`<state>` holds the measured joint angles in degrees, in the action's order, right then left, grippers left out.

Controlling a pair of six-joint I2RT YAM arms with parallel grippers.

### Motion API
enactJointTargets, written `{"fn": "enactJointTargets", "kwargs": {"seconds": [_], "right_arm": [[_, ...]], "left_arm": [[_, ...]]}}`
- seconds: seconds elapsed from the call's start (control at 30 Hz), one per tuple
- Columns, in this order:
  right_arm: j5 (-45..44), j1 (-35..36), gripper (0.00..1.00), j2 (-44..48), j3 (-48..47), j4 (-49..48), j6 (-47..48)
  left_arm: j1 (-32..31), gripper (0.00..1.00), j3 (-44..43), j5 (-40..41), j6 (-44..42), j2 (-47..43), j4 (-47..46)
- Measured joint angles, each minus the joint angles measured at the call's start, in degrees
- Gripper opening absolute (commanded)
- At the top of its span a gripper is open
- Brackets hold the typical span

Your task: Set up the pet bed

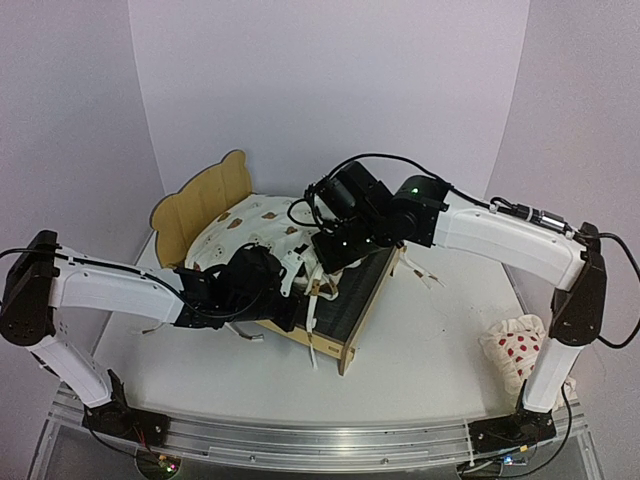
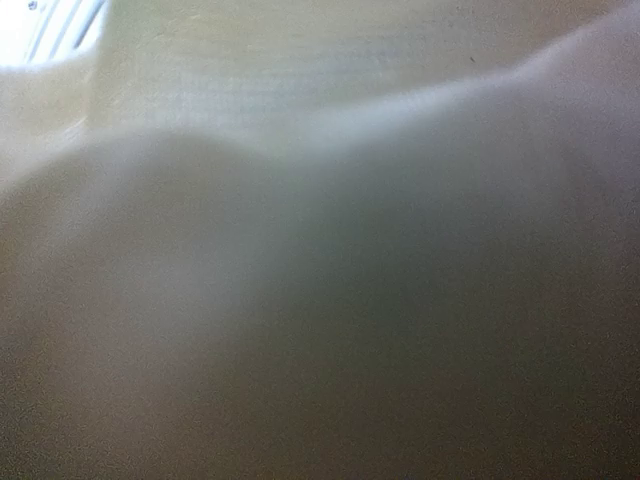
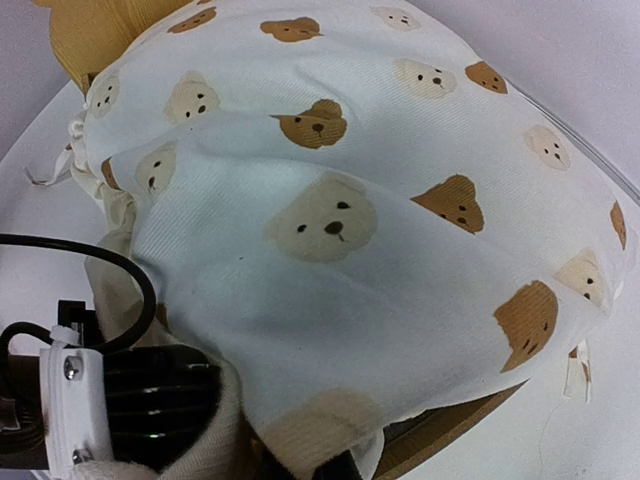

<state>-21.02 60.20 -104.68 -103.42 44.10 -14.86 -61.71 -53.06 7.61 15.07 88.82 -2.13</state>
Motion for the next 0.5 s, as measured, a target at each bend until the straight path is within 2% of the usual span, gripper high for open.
{"fn": "enactJointTargets", "kwargs": {"seconds": [0.23,0.5], "right_arm": [[-0.7,0.0,0.00,0.0,0.8,0.0,0.0],[-1.8,0.0,0.00,0.0,1.2,-0.4,0.0]], "left_arm": [[0.0,0.00,0.0,2.2,2.5,2.3,0.2],[-0.1,0.00,-1.3,9.5,3.5,2.2,4.4]]}}
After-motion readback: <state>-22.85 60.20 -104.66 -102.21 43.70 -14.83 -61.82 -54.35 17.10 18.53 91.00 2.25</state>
